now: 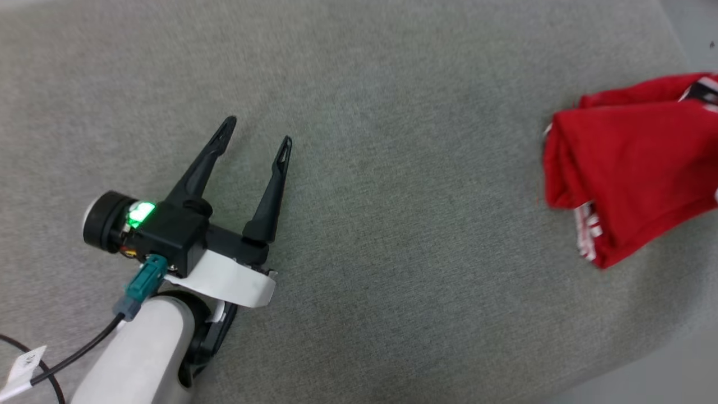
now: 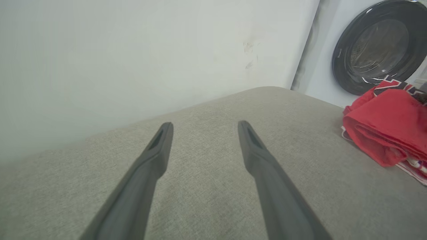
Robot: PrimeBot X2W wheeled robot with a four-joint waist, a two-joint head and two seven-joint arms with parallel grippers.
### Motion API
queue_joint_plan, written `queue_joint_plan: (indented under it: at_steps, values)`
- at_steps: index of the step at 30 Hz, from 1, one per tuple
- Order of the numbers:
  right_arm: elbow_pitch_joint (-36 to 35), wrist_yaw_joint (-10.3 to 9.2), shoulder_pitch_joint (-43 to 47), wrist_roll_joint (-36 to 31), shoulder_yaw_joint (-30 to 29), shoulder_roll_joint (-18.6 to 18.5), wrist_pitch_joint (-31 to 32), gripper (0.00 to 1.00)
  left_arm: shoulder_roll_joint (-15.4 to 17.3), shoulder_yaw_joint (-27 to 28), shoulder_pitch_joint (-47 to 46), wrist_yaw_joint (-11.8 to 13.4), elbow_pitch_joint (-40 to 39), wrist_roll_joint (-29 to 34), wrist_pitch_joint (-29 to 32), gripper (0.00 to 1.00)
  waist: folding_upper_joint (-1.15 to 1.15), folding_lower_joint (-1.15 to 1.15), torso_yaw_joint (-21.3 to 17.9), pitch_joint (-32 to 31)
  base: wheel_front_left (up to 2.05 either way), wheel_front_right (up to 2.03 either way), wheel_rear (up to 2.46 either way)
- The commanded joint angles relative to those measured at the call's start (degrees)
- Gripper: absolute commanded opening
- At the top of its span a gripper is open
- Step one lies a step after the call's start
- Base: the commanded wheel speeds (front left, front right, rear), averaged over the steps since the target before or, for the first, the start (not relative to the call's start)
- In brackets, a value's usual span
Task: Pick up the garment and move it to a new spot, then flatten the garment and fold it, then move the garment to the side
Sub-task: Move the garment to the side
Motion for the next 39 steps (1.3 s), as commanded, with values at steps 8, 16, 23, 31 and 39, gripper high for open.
queue_joint_plan:
  at_steps: [8, 16, 23, 31, 39]
  values:
    - [3.7, -0.06, -5.9, -5.1, -7.2, 0.8, -5.3, 0.0, 1.8, 0.1, -3.6, -0.2, -3.2, 1.2, 1.8, 1.0, 0.0, -0.01, 1.0, 8.6, 0.0, 0.0, 0.0]
    - [9.4, -0.06, -6.1, -9.7, -11.5, 1.9, -10.7, 1.0, 0.8, -0.5, -2.6, 0.0, -1.4, 0.5, 0.4, 1.0, 0.0, -0.01, 2.1, 7.1, 0.0, 0.0, 0.0]
    - [8.9, -0.06, -2.0, -13.4, -12.2, 0.6, -14.2, 1.0, -1.6, -1.3, 0.7, 0.9, 2.5, -1.2, -2.4, 1.0, 0.0, -0.01, 3.9, -0.5, 0.0, 0.0, 0.0]
    - [0.3, -0.06, 9.8, -13.2, -7.2, 2.8, -15.6, 1.0, -5.4, -1.1, 6.7, 2.9, 7.9, -4.5, -4.8, 1.0, 0.0, -0.01, 8.1, -12.7, 0.0, 0.0, 0.0]
    - [-13.0, -0.06, 24.4, -10.8, -0.2, 8.4, -13.8, 1.0, -7.3, 0.3, 13.7, 5.5, 11.3, -6.9, -6.0, 1.0, 0.0, -0.01, 12.7, -21.8, 0.0, 0.0, 0.0]
